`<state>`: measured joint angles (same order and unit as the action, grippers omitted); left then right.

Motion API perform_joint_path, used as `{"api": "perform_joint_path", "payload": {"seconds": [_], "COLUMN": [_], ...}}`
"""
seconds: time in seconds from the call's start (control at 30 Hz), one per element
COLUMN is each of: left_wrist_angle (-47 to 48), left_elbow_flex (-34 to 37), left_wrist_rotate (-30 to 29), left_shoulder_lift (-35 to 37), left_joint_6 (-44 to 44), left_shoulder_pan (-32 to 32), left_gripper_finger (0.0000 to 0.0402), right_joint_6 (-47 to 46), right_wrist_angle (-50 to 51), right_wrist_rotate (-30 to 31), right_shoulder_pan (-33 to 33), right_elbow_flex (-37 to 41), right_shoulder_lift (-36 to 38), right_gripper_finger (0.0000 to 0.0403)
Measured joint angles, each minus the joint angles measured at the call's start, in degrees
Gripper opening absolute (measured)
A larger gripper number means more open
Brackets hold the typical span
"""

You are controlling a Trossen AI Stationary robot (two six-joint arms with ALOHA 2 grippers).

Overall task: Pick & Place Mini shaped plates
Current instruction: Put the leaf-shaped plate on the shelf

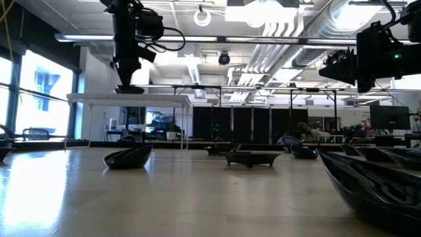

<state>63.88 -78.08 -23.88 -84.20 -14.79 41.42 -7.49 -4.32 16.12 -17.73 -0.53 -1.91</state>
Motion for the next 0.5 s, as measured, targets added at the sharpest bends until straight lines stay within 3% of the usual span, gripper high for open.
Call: {"api": "perform_joint_path", "payload": {"seconds": [0.5], "left_wrist_angle": [0.53], "left_elbow_flex": [-0.01], "left_wrist_rotate": [2.18], "left_shoulder_lift": [0.0], "left_joint_6": [-1.9], "left_shoulder_pan": [0.21], "left_gripper_finger": [0.0002], "right_joint_6": [0.0], "right_wrist_angle": [0.0], "right_wrist_rotate": [0.0], "right_shoulder_pan": [0.0], "right_elbow_flex": [0.0], "right_shoulder_lift": [0.0], "right_gripper_finger": [0.0012]}}
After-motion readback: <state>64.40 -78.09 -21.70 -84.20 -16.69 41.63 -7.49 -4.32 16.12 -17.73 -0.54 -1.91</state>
